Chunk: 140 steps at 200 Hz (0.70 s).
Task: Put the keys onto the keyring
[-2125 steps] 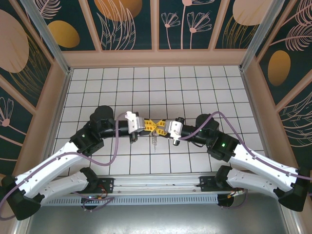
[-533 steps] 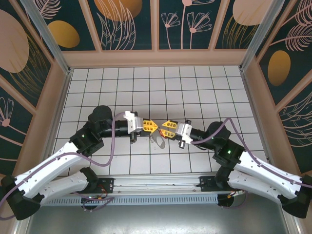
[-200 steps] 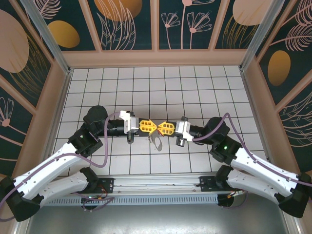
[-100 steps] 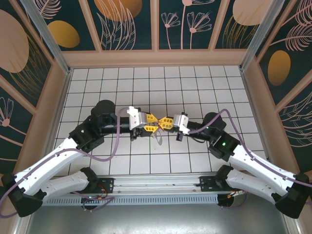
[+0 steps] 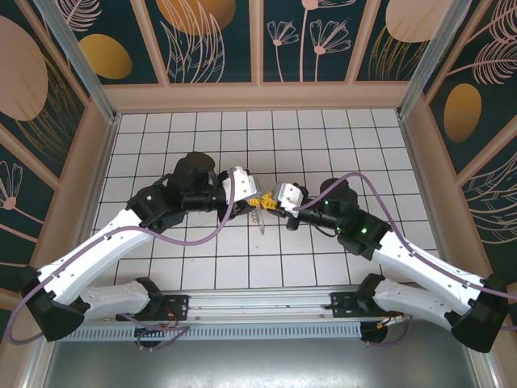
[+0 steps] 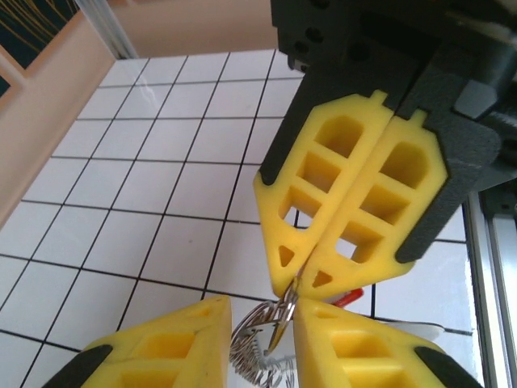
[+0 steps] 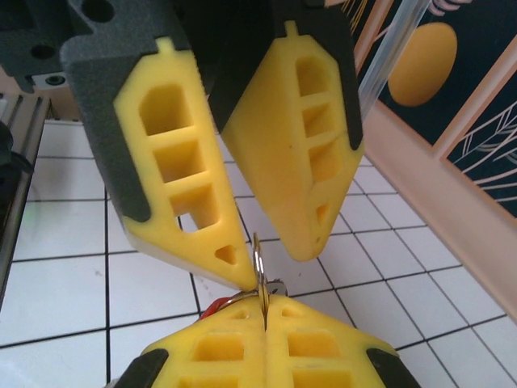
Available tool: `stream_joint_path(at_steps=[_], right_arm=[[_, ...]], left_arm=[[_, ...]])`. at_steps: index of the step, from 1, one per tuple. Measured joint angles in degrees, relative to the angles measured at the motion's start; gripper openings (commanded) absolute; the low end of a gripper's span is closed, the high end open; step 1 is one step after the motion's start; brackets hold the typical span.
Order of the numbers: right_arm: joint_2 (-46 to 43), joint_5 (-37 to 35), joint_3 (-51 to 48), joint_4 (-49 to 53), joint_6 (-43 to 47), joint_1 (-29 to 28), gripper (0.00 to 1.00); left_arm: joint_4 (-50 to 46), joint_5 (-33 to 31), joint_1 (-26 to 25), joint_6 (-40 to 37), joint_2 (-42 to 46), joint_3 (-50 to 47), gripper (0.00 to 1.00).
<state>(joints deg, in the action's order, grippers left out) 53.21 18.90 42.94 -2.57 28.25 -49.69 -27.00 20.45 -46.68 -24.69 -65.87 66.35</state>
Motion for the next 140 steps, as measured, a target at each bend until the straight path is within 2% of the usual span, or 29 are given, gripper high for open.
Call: stream_joint_path(at_steps=[45,60,98,140], right_arm=[[0.17,0.02,0.11,1.14,0.22,-0.02,0.00],[0.42,-0.07,0.11,1.51,0.28,-0.02,0.00],[0.98,-0.83,0.46,1.99,0.33,0.09,0.00],[0.46,0.50,0.39,1.64,-0.33,-0.28,0.21]], left_arm=[[-0.90,-0.13,0.00,-0.96,-0.81,0.00,0.13],[-1.14,0.02,-0.09,-1.27,-1.16,0.00,0.00],[-1.84,1.14,-0.11,-1.64,-1.14,-0.24,0.00],[3.34,4.13,0.07,0.66,2.29,-4.85,0.00]])
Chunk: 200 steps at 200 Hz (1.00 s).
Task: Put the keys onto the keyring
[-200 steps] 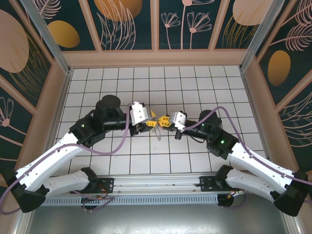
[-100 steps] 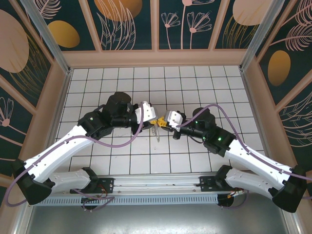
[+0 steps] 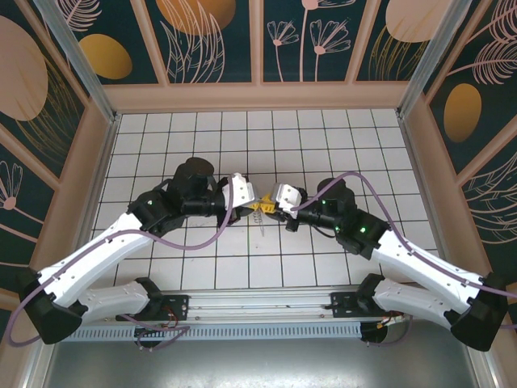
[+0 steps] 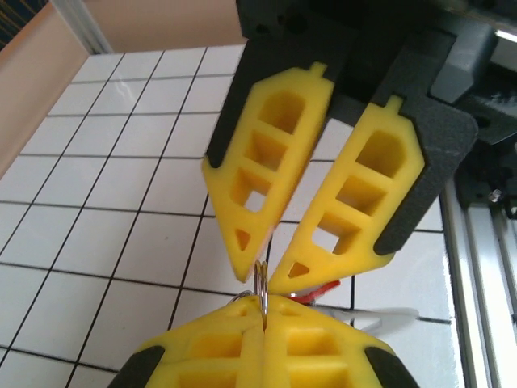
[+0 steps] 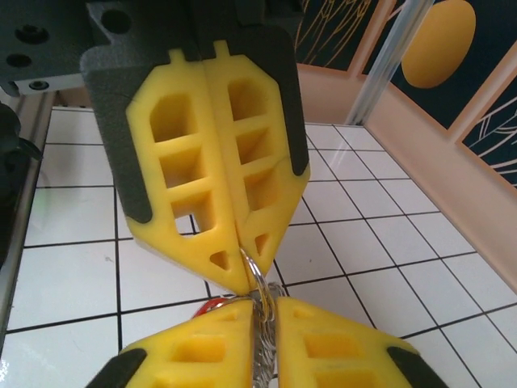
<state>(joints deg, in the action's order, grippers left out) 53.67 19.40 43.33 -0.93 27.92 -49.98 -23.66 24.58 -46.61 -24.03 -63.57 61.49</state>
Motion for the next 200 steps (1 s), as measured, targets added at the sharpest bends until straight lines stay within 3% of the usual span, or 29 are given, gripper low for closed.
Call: stream_joint_path(at_steps=[31,100,200], right_arm=[[-2.58,1.99,-1.55,-2.36,-0.42,0.00,0.24],[-4.50,5.92,-4.42,-7.63,-1.33,0.00,0.19],[-9.05,9.16,-7.65,-12.28,-1.51,0.00,0.20]], left_arm=[[4.57,3.26,-0.02,2.29,2.64,-2.80,0.00],[12.87,9.84,-0.04,5.57,8.52,-7.23,0.00],[20.09,13.77,-0.13,8.72,9.44,-11.47,0.00]])
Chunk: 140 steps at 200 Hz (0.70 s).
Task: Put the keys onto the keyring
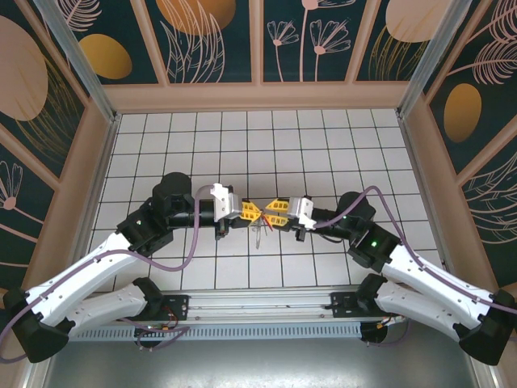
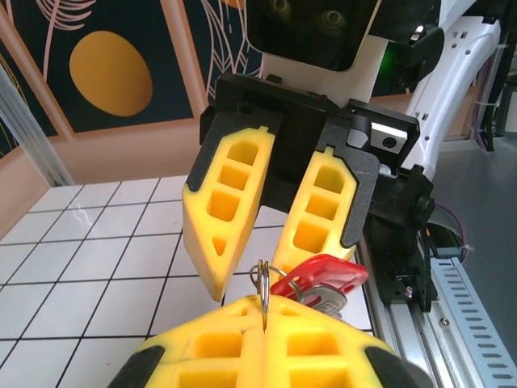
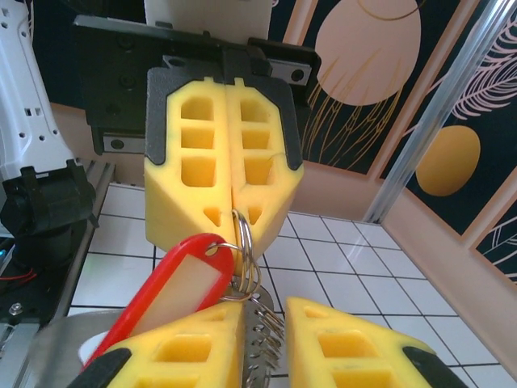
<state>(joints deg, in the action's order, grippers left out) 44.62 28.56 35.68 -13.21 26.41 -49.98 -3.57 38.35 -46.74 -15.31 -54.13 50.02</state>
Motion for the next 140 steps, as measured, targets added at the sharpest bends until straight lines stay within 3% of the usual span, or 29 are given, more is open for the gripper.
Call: stream_joint_path(at_steps=[67,140], right_arm=[[-2.05,-5.11,-1.18,-1.09,0.00,0.00,0.22],[-7.19,-1.99,-3.98,-4.92,-1.95,0.00,0.33]], left_arm=[[3.54,1.73,0.00,1.81,0.87,-0.26,0.00],[3.56,1.75,0.00,2.01,1.49,-0.26,0.00]])
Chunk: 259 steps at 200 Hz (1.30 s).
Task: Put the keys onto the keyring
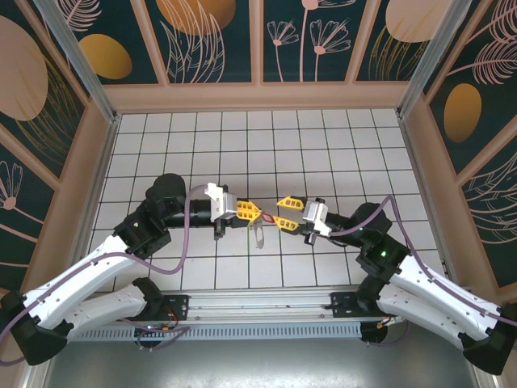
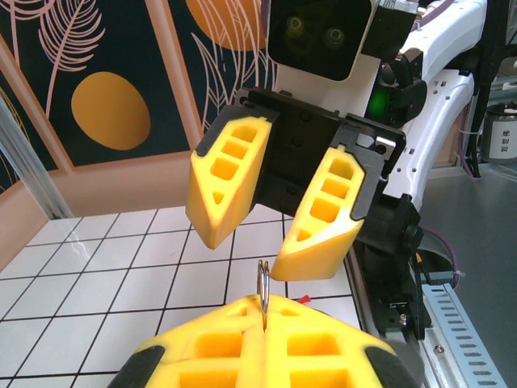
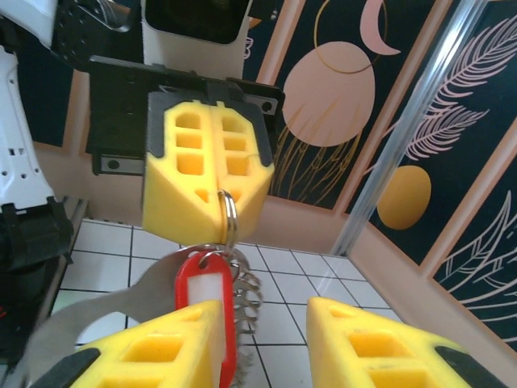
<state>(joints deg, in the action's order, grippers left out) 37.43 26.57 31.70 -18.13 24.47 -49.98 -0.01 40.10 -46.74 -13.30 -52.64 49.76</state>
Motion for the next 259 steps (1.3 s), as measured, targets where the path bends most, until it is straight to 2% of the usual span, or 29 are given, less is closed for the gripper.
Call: stream_joint_path(at_steps=[110,186,247,259], right_arm=[[5.11,6.78,-0.37,-3.65,-4.07,0.00,0.42],[5.40,9.11,-0.37,-4.02,-5.42,-0.07,0.45],[5.86,9.14,-0.37,-3.89,-5.77,-0.37,0.59],[5.86,9.14,-0.37,-3.85,-6.01,-0.37,0.64]], left_arm=[[0.00,-0.04,0.00,-0.04,0.15,0.00,0.00],[-0.02,-0.07,0.00,-0.07,-0.02,0.00,0.00],[-0.09,-0.09,0.00,-0.07,-0.28,0.00,0.00],[-0.13,-0.09,0.00,-0.07,-0.35,0.00,0.00]])
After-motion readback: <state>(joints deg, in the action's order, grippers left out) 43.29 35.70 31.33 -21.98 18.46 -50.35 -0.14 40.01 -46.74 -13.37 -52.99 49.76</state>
